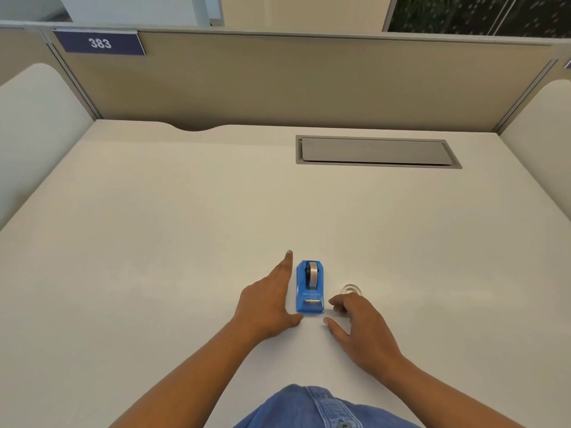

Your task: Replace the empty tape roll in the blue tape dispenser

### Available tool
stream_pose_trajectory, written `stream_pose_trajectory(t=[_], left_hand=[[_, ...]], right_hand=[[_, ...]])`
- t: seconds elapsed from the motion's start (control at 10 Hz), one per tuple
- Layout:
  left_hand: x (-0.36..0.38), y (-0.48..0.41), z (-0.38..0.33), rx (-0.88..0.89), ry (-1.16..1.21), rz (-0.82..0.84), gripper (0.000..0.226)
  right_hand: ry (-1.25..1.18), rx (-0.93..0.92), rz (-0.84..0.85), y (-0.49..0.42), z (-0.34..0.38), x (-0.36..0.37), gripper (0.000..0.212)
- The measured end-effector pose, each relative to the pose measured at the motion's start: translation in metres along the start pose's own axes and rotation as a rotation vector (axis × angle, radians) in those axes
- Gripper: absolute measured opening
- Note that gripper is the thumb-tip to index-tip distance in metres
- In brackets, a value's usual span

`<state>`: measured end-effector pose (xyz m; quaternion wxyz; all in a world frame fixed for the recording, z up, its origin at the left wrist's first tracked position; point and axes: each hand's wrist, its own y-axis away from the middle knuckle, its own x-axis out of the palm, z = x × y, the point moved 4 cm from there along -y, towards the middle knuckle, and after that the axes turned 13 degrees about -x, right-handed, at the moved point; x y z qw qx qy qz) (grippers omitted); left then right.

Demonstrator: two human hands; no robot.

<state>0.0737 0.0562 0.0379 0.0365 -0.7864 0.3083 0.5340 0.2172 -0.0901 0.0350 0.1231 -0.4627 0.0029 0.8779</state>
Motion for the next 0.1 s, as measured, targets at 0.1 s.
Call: stream_pose_trajectory(t=[0.1], left_hand=[[0.0018,0.0063,0.0074,-0.062,0.115,-0.067,0.090]], right_hand=[[0.025,-0.006,-0.034,0.0014,-0.0046,-0.0006,0.032]])
